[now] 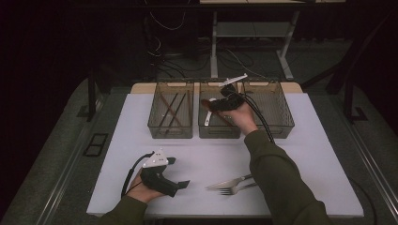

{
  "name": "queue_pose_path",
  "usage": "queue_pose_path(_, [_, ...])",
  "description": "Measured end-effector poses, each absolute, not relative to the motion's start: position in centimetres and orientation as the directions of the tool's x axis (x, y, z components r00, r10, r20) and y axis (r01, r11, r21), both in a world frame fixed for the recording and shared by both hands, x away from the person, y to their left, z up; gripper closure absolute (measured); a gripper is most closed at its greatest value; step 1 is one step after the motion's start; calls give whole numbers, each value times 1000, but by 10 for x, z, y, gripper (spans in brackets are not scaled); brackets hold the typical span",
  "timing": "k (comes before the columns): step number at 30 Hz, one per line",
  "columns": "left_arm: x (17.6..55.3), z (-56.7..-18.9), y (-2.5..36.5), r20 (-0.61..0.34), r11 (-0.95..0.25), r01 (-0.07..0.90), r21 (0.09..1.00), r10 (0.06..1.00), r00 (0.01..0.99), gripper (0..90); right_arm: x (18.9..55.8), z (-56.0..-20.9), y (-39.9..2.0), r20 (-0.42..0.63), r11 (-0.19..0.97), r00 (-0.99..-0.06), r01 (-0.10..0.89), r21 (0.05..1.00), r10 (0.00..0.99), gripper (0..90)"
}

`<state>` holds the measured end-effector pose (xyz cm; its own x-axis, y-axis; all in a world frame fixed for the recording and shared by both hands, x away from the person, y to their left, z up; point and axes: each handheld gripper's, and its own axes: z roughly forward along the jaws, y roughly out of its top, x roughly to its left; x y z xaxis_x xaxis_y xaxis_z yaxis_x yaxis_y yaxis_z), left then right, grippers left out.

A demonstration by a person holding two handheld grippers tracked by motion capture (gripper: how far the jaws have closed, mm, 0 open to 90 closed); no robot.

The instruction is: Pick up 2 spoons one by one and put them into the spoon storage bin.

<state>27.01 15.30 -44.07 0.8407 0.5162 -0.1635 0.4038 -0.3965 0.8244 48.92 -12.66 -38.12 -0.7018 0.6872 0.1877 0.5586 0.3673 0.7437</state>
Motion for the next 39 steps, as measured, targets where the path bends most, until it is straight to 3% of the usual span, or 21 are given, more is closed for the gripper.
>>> queue_pose_path(2, [270,-441,153,-163,-397,404,824,516,841,0,488,-380,-128,183,365,-702,553,749,688,617])
queue_pose_path(14, [271,-442,153,-156,-407,401,821,515,843,0,471,-372,-142,206,345,-732,525,778,649,470])
queue_pose_path(39, [270,-442,151,-156,-412,404,817,517,842,0,399,-367,-192,194,324,-805,429,843,560,430])
